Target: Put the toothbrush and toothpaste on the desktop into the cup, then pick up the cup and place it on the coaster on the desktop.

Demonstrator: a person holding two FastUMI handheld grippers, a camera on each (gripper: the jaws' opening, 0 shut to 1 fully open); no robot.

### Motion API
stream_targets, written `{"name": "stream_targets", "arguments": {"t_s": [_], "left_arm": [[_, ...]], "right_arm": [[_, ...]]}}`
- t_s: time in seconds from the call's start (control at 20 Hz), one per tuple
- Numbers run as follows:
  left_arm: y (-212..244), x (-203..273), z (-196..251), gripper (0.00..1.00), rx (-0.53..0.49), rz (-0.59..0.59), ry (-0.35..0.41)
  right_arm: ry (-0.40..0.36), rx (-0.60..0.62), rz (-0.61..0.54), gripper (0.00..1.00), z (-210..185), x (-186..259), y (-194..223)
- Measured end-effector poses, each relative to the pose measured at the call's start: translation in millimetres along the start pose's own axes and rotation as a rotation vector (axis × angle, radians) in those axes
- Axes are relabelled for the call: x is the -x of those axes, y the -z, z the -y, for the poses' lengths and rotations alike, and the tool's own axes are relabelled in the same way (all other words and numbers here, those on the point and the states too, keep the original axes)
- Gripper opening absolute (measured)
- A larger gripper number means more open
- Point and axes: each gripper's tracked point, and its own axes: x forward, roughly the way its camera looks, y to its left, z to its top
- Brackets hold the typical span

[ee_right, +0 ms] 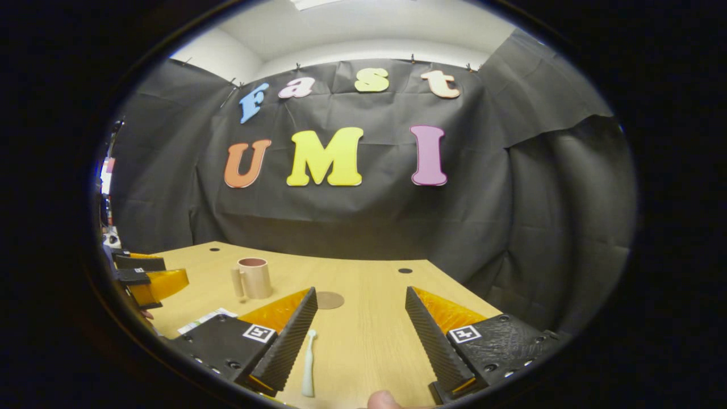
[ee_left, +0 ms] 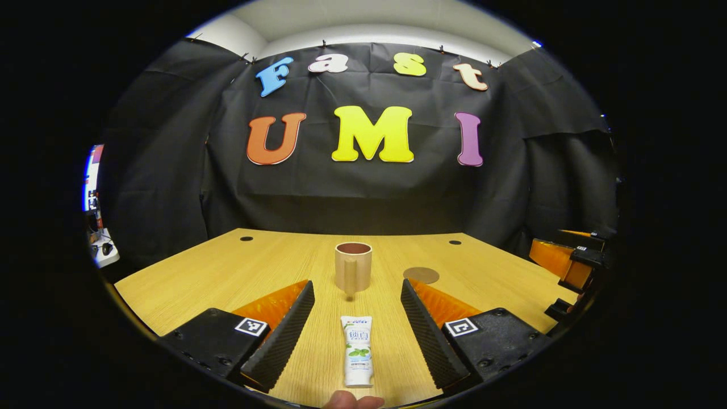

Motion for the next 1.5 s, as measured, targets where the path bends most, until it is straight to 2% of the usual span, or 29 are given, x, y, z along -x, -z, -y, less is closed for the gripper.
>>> {"name": "stream_targets", "arguments": {"t_s": [0.1, 0.3, 0.35, 0.4, 0.7, 0.75, 0.9, 1.0, 1.05, 1.2, 1.25, 1.3, 1.35, 1.4, 1.5], "left_arm": [[13, -4, 0, 0.98, 0.006, -0.051, 0.007], [41, -9, 3, 0.98, 0.036, -0.162, 0.024], [47, -10, 3, 0.98, 0.042, -0.181, 0.025], [51, -11, 2, 0.98, 0.046, -0.198, 0.022], [78, -25, 3, 0.98, 0.060, -0.291, 0.017], [82, -27, 3, 0.98, 0.057, -0.306, 0.016], [93, -35, -3, 0.98, 0.006, -0.347, -0.017], [99, -37, -4, 0.98, -0.006, -0.372, -0.018], [100, -39, -3, 0.96, -0.008, -0.382, -0.015], [103, -42, 0, 0.94, -0.005, -0.401, -0.008], [105, -42, 1, 0.90, -0.006, -0.407, -0.007], [105, -43, 1, 0.89, -0.008, -0.408, -0.006], [106, -43, 1, 0.92, -0.011, -0.411, -0.007], [107, -43, 1, 0.83, -0.011, -0.419, -0.004], [110, -43, 1, 0.77, -0.011, -0.438, 0.000]], "right_arm": [[-0.008, 0.001, -0.014, 0.97, -4, 0, 5], [-0.028, 0.010, -0.031, 0.95, -12, -1, 12], [-0.029, 0.013, -0.035, 0.97, -14, -2, 15], [-0.036, 0.016, -0.046, 0.95, -17, -4, 22], [-0.052, 0.024, -0.118, 0.97, -24, -9, 46], [-0.051, 0.025, -0.119, 0.92, -24, -10, 46], [-0.054, 0.028, -0.125, 0.97, -24, -9, 48], [-0.051, 0.029, -0.128, 0.95, -22, -9, 50], [-0.049, 0.029, -0.130, 0.97, -21, -9, 50], [-0.045, 0.029, -0.146, 0.95, -20, -12, 56], [-0.047, 0.030, -0.150, 0.97, -20, -13, 57], [-0.049, 0.032, -0.151, 0.95, -22, -12, 57], [-0.050, 0.033, -0.150, 0.97, -23, -13, 56], [-0.051, 0.033, -0.149, 0.95, -24, -13, 57], [-0.053, 0.035, -0.148, 0.98, -24, -15, 56]]}}
